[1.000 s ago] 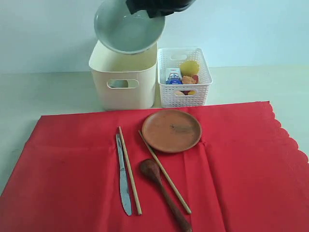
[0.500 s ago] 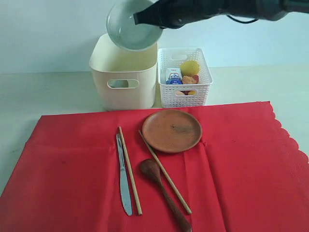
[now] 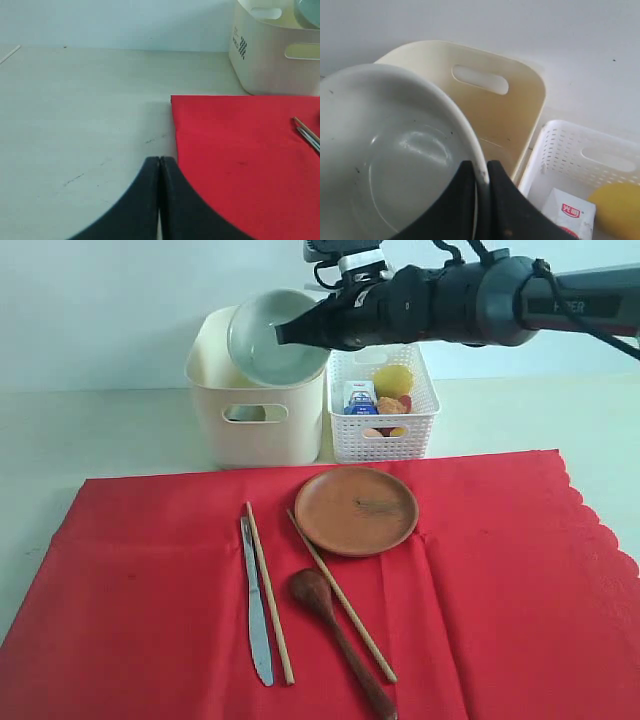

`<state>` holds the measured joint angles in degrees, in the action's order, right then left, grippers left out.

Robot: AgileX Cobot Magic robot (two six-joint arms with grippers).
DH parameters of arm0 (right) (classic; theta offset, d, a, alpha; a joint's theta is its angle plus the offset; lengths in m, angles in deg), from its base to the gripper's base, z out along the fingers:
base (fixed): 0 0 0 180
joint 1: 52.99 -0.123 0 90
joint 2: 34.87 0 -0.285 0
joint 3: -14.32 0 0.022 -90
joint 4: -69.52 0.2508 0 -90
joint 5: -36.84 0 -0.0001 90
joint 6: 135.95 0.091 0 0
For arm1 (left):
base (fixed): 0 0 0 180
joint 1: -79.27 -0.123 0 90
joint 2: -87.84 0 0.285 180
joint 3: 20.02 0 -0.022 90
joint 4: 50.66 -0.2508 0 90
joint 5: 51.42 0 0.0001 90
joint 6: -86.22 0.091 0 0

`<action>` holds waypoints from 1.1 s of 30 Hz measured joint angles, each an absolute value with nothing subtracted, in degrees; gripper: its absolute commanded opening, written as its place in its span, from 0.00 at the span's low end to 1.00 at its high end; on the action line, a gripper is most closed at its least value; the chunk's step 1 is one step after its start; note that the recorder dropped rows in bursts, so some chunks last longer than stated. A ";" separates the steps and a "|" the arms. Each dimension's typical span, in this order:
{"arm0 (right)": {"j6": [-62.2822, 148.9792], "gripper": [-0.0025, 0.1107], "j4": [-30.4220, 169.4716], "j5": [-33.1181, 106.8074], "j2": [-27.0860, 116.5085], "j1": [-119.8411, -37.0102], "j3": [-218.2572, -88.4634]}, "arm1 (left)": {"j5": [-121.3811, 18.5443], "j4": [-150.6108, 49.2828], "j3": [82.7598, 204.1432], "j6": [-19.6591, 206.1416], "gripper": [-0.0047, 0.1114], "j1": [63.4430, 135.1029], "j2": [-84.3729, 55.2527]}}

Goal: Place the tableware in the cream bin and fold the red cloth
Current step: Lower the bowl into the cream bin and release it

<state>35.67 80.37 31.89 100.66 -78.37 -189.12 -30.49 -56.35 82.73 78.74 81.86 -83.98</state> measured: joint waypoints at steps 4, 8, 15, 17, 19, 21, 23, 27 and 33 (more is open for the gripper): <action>35.67 0.02 80.98 33.39 101.64 -78.37 -189.12 | -30.49 -56.35 82.73 78.74 0.04 81.86 -83.98; 35.67 0.11 81.29 34.26 102.55 -78.37 -189.12 | -30.49 -56.35 82.73 78.74 0.04 81.86 -83.98; 35.67 0.41 81.38 34.11 102.91 -78.47 -189.12 | -30.49 -56.35 82.73 78.74 0.04 81.86 -83.98; 35.67 0.46 81.38 33.28 102.91 -78.47 -189.12 | -30.49 -56.35 82.73 78.74 0.04 81.86 -83.98; 35.67 0.52 81.38 31.63 102.96 -78.47 -189.12 | -30.49 -56.35 82.73 78.74 0.04 81.86 -83.98; 35.67 0.55 81.38 29.68 102.39 -78.47 -189.12 | -30.49 -56.35 82.73 78.85 0.04 81.86 -83.98; 35.67 0.56 81.38 27.57 101.34 -78.47 -189.12 | -30.49 -56.35 82.73 78.85 0.04 81.86 -83.98; 35.67 0.56 81.38 23.18 99.02 -78.47 -189.12 | -30.49 -56.35 82.73 78.85 0.04 81.86 -83.98; 35.84 0.56 81.38 14.01 95.07 -78.47 -189.12 | -30.49 -56.35 82.73 78.85 0.04 81.86 -83.98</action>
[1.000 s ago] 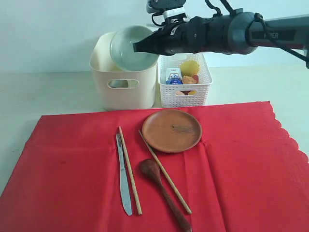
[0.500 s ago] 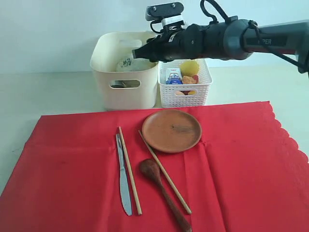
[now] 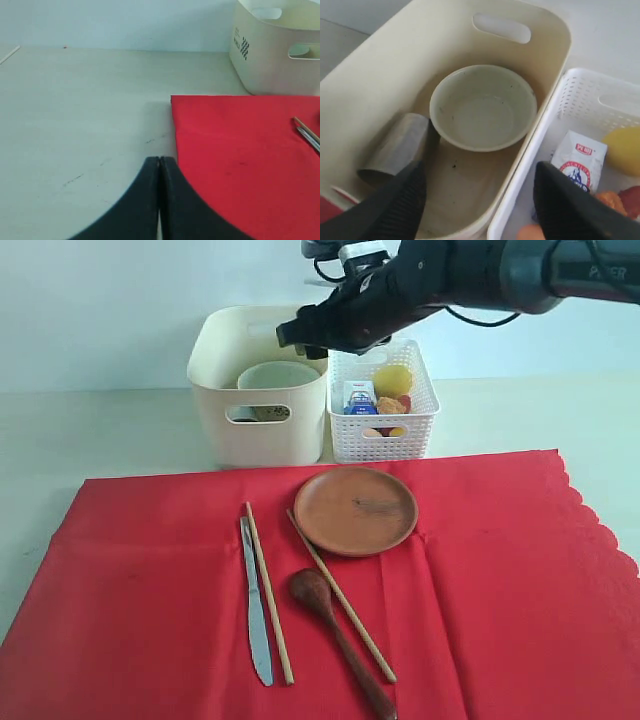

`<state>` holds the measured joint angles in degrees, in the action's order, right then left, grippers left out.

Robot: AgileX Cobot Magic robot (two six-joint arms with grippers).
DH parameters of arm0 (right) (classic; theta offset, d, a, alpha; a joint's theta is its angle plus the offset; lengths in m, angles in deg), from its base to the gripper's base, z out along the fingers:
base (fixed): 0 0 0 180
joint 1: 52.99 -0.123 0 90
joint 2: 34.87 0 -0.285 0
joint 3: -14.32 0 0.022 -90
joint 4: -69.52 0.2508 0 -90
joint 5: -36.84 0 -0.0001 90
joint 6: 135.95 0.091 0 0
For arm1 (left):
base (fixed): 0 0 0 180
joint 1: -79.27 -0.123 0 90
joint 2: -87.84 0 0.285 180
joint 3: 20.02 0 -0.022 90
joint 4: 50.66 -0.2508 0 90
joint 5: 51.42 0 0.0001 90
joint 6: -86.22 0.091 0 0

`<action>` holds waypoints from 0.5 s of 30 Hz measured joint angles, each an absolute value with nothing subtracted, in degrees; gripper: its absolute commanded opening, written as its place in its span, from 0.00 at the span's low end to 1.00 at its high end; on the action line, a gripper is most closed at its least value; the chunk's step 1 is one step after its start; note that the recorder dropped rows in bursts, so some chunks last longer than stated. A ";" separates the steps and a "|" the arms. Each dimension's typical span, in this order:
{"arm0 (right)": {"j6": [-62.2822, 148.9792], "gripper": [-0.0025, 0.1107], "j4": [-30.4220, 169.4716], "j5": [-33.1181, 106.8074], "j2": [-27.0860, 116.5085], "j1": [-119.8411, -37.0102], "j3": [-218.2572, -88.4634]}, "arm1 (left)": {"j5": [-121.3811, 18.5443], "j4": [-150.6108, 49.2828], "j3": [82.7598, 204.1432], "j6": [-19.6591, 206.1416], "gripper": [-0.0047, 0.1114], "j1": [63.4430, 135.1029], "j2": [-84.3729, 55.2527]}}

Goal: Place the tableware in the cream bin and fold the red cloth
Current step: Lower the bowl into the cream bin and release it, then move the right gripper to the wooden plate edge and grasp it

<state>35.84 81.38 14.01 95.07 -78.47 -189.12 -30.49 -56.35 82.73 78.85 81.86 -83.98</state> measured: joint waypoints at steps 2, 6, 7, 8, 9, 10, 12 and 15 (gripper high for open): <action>36.25 0.56 81.38 11.10 93.58 -78.47 -189.12 | -30.49 -56.35 82.73 78.85 0.04 81.86 -83.98; 36.25 0.56 81.38 7.01 90.81 -78.47 -189.12 | -30.49 -56.35 82.73 78.85 0.04 81.86 -83.98; 36.25 0.56 81.38 6.04 90.13 -78.47 -189.12 | -30.49 -56.35 82.73 78.85 0.04 81.86 -83.98; 36.35 0.56 81.38 4.99 89.52 -78.47 -189.12 | -30.49 -56.35 82.73 78.85 0.04 81.86 -83.98; 36.35 0.56 81.38 3.87 88.94 -78.47 -189.12 | -30.49 -56.35 82.73 78.85 0.04 81.86 -83.98; 36.35 0.56 81.38 2.64 88.49 -78.47 -189.12 | -30.49 -56.35 82.73 78.85 0.04 81.86 -83.98; 36.35 0.56 81.38 0.39 87.66 -78.47 -189.12 | -30.49 -56.35 82.73 78.85 0.04 81.86 -83.98; 36.35 0.56 81.38 -1.85 86.24 -78.47 -188.43 | -30.49 -56.35 82.73 78.85 0.04 81.86 -83.98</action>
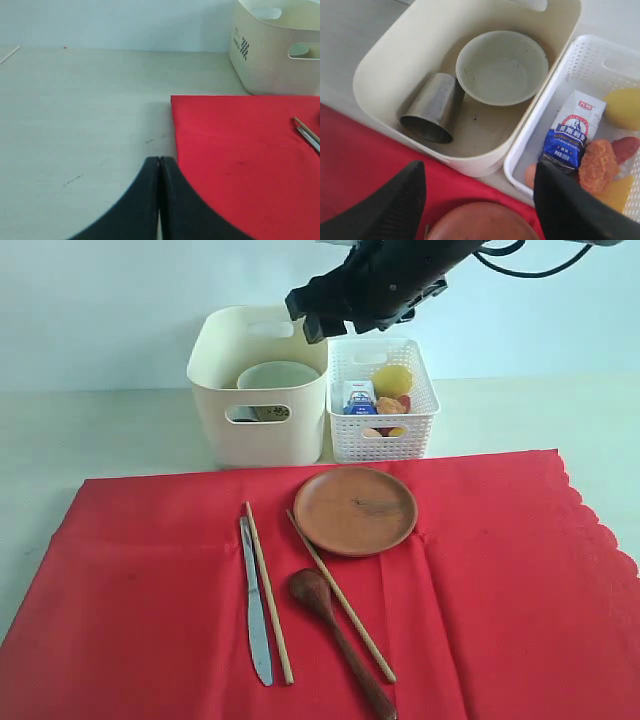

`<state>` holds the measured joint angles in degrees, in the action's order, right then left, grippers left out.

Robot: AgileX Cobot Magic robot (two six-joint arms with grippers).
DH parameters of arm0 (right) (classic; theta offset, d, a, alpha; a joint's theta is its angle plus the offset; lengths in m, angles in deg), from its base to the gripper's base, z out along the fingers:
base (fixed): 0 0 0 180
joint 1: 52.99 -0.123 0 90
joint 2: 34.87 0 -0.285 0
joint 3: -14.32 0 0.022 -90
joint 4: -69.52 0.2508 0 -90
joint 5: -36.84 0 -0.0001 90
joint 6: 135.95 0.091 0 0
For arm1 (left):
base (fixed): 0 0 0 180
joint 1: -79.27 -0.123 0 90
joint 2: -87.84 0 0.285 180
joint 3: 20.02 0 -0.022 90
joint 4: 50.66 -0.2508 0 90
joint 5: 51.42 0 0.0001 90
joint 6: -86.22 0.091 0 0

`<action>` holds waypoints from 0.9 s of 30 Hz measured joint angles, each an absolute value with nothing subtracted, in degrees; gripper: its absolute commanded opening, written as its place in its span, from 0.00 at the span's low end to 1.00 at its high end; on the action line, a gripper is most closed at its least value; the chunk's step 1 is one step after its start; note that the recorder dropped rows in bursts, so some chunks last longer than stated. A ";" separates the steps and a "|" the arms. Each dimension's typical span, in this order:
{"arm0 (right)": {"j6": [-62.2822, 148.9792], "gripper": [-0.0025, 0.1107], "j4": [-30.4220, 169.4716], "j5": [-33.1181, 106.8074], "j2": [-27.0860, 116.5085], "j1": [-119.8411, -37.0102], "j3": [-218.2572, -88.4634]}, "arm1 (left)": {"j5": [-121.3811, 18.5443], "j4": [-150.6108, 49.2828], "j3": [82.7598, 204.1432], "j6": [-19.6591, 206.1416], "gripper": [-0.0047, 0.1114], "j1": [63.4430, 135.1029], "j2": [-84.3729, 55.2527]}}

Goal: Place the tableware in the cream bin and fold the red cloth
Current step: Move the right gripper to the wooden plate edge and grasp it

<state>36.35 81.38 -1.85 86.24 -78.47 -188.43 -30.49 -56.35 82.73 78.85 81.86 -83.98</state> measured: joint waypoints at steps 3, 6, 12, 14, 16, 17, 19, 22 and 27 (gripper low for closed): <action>36.47 0.56 81.38 -1.84 84.09 -78.47 -185.49 | -30.49 -56.35 82.73 78.85 0.04 81.86 -83.98; 36.55 0.56 81.38 -0.78 81.08 -78.47 -181.00 | -30.49 -56.35 82.73 78.85 0.04 81.86 -83.98; 36.69 0.56 81.38 1.87 74.44 -78.47 -169.87 | -30.49 -56.35 82.73 78.85 0.04 81.86 -83.98; 36.69 0.56 81.38 2.22 72.25 -78.47 -166.69 | -30.49 -56.35 82.73 78.85 0.04 81.86 -83.98; 36.69 0.56 81.38 2.60 69.90 -78.55 -163.66 | -30.49 -56.35 82.73 78.85 0.04 81.86 -83.98; 36.69 0.56 81.38 2.84 68.72 -78.60 -161.98 | -30.49 -56.35 82.73 78.85 0.04 81.86 -83.98; 36.69 0.55 81.90 3.77 66.32 -78.98 -158.53 | -30.49 -56.35 82.73 78.85 0.04 81.86 -83.98; 36.69 0.55 82.42 5.98 63.03 -79.84 -153.51 | -30.49 -56.35 82.73 78.85 0.04 81.86 -83.98; 36.69 0.55 82.77 8.28 57.85 -83.33 -146.32 | -30.49 -56.35 82.73 78.85 0.04 81.86 -83.98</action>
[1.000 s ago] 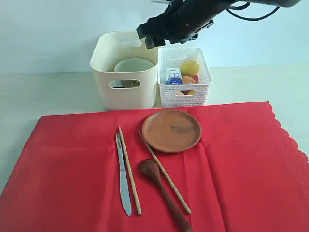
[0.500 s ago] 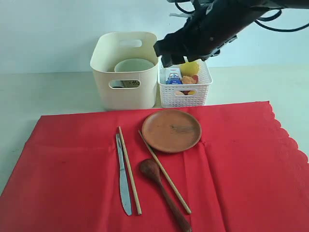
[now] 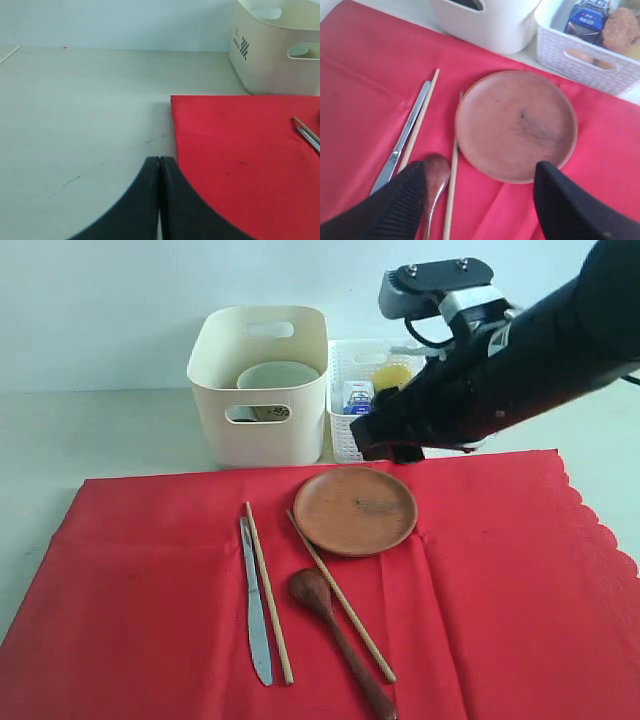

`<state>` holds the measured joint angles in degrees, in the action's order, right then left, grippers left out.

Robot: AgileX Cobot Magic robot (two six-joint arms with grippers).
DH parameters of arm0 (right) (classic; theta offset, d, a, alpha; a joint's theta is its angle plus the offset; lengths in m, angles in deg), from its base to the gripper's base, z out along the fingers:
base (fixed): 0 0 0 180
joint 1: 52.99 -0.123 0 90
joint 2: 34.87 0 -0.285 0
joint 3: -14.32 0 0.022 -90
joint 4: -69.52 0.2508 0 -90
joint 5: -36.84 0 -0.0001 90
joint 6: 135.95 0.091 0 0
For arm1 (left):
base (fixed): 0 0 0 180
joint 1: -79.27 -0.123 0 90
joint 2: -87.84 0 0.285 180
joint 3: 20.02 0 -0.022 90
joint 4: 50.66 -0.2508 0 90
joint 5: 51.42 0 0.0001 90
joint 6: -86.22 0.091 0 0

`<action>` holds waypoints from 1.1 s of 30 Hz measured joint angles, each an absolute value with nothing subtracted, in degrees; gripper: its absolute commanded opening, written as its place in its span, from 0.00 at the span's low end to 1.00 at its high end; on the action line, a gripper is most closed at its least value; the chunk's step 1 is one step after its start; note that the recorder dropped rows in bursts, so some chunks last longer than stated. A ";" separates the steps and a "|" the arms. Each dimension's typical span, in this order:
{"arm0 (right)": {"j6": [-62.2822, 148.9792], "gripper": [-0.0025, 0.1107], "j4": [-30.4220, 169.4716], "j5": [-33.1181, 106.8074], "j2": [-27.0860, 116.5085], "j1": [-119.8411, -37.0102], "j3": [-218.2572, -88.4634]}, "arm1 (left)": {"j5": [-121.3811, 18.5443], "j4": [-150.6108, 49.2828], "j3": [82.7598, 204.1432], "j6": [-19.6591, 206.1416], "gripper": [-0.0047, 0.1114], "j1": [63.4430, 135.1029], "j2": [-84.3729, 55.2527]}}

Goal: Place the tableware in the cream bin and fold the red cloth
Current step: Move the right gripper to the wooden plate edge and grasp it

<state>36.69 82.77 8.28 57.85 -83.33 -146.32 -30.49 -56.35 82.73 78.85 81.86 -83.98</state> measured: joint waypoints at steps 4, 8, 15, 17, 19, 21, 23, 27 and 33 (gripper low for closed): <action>36.69 0.55 82.90 7.32 54.70 -86.18 -143.50 | -30.49 -56.35 82.73 78.85 0.04 81.86 -83.98; 37.95 0.55 83.07 4.48 52.11 -87.57 -143.36 | -30.49 -56.35 82.73 78.85 0.04 81.86 -83.98; 41.71 0.55 75.33 -0.73 48.50 -87.56 -143.36 | -30.49 -56.35 82.73 78.85 0.04 81.86 -83.98; 44.47 0.55 70.27 -2.17 47.87 -87.56 -143.36 | -30.49 -56.35 82.73 78.85 0.04 81.86 -83.98; 48.30 0.55 64.31 -2.98 47.65 -87.56 -143.36 | -30.49 -56.35 82.73 78.85 0.04 81.86 -83.98; 53.30 0.55 57.94 -3.36 47.53 -87.56 -143.36 | -30.49 -56.35 82.73 78.85 0.04 81.86 -83.98; 59.80 0.55 50.49 -3.71 47.53 -87.30 -143.36 | -30.49 -56.35 82.73 78.85 0.04 81.86 -83.98; 67.69 0.55 42.45 -3.22 47.83 -82.37 -143.36 | -30.49 -56.35 82.73 78.85 0.04 81.86 -83.98; 54.73 0.55 60.47 0.85 58.44 -70.85 -144.92 | -30.49 -56.35 82.73 78.85 0.04 81.86 -83.98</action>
<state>54.73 60.47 0.85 58.44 -70.85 -144.92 -30.49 -56.35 82.73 78.85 81.86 -83.98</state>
